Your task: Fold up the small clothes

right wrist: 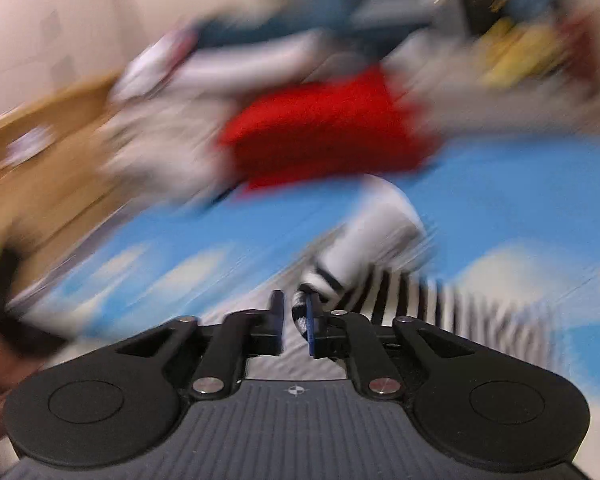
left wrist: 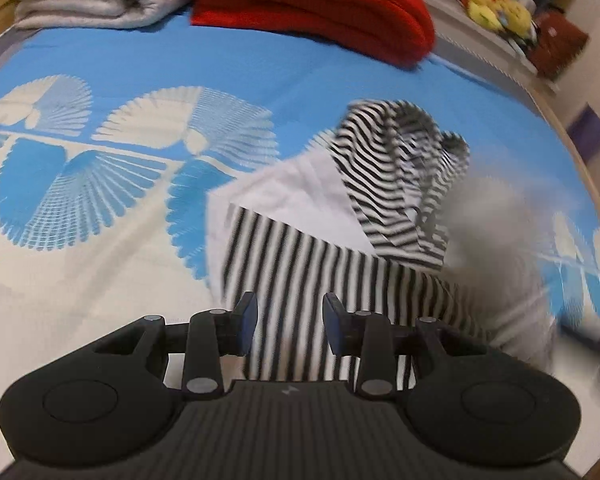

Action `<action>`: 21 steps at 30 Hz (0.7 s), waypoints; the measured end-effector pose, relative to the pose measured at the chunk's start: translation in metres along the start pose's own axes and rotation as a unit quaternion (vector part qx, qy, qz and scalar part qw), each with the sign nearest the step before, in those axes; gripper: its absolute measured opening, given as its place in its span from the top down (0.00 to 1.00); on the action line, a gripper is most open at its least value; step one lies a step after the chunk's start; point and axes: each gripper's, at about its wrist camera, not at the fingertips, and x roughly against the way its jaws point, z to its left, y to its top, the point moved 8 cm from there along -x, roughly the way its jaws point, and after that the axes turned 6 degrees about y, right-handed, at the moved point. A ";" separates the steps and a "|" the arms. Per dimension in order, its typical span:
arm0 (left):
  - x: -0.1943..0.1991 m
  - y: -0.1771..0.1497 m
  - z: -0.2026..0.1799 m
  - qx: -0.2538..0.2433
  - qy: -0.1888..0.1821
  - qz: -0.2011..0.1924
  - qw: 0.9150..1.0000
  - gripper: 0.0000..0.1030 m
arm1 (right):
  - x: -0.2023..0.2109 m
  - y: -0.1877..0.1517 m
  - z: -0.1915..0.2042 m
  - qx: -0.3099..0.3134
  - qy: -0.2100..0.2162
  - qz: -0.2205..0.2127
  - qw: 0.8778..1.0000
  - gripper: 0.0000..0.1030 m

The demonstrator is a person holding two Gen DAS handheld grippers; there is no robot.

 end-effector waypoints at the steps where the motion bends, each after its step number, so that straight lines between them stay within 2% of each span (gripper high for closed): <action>1: 0.001 0.002 0.004 0.006 0.001 0.000 1.000 0.62 | -0.009 -0.011 0.008 -0.007 -0.003 0.037 0.999 0.76; 3: 0.001 0.005 0.012 0.017 0.002 0.000 1.000 0.62 | -0.014 -0.023 0.002 -0.053 -0.026 0.069 0.996 0.67; 4: 0.000 0.005 0.014 0.021 0.001 0.002 1.000 0.62 | -0.014 -0.025 -0.006 -0.089 -0.034 0.072 0.993 0.60; 5: -0.002 0.005 0.016 0.025 0.000 0.005 1.000 0.62 | -0.012 -0.029 -0.018 -0.125 -0.038 0.071 0.989 0.58; 7: -0.006 0.003 0.018 0.034 -0.006 0.014 0.999 0.62 | -0.017 -0.032 -0.038 -0.177 -0.058 0.056 0.981 0.58; 9: -0.012 0.000 0.021 0.045 -0.012 0.027 0.999 0.62 | -0.017 -0.044 -0.064 -0.209 -0.113 0.064 0.969 0.58; 10: -0.015 -0.003 0.023 0.051 -0.013 0.034 0.998 0.62 | -0.020 -0.047 -0.072 -0.222 -0.126 0.072 0.964 0.56; 15: -0.040 -0.017 0.033 0.081 -0.015 0.070 0.994 0.62 | -0.025 -0.070 -0.114 -0.287 -0.147 0.089 0.942 0.57; 18: -0.060 -0.033 0.038 0.079 -0.007 0.096 0.992 0.62 | -0.020 -0.096 -0.151 -0.312 -0.197 0.109 0.923 0.58; 20: -0.078 -0.050 0.043 0.075 0.006 0.128 0.989 0.70 | -0.014 -0.115 -0.176 -0.339 -0.236 0.116 0.903 0.60; 21: -0.084 -0.056 0.045 0.074 0.009 0.139 0.987 0.75 | -0.010 -0.118 -0.181 -0.358 -0.223 0.107 0.900 0.61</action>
